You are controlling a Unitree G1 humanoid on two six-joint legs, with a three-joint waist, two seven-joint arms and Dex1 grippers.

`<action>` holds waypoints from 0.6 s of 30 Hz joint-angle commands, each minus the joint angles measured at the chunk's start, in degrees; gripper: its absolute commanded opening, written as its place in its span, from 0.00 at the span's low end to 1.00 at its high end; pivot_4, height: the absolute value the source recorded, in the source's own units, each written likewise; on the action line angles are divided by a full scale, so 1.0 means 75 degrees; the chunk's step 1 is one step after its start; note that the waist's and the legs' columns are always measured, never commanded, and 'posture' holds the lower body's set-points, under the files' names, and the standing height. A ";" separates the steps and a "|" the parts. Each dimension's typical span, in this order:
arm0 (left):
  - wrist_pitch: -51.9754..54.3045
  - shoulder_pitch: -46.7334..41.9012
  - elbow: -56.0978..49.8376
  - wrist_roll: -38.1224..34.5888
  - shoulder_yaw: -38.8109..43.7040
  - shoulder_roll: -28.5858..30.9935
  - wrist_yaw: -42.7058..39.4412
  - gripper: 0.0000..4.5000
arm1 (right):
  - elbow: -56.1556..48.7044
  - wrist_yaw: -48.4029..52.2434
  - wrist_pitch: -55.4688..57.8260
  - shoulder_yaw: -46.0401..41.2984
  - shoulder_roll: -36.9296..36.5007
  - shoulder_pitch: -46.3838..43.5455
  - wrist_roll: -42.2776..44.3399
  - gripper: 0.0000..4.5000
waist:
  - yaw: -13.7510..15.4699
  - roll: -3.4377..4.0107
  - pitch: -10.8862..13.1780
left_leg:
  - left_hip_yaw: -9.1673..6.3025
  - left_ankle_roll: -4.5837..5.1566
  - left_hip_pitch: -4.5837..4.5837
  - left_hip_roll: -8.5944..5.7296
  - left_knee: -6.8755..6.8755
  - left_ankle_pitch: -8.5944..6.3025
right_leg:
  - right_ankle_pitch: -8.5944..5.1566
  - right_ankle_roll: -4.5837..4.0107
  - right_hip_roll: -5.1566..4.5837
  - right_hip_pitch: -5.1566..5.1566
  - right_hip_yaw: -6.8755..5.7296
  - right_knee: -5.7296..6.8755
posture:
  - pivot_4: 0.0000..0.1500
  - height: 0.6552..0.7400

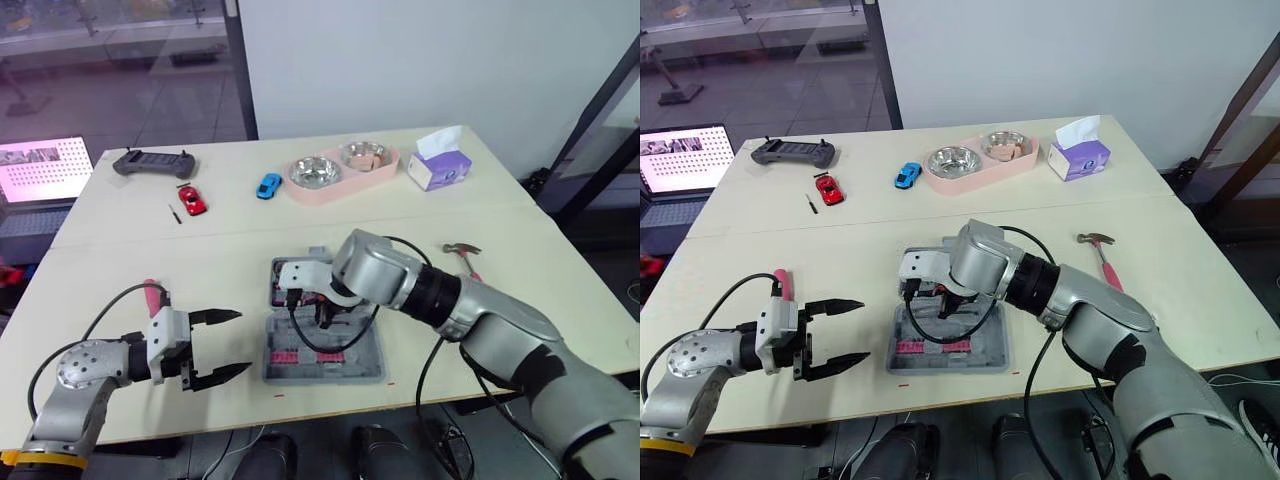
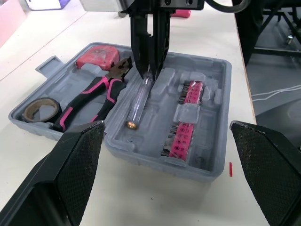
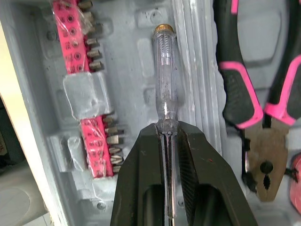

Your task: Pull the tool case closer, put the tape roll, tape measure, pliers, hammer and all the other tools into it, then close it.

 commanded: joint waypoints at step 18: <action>-0.0066 0.0092 -0.0249 -0.0088 0.0090 0.0047 0.0045 1.00 | 0.0095 -0.0321 -0.0065 -0.0443 0.0431 -0.0186 -0.0066 0.02 | -0.0018 0.0001 0.0000 | 0.0001 -0.0001 0.0000 0.0002 -0.0002 0.0000 | -0.0001 -0.0001 0.0002 -0.0011 0.0002 0.0017 | 1.00 1.00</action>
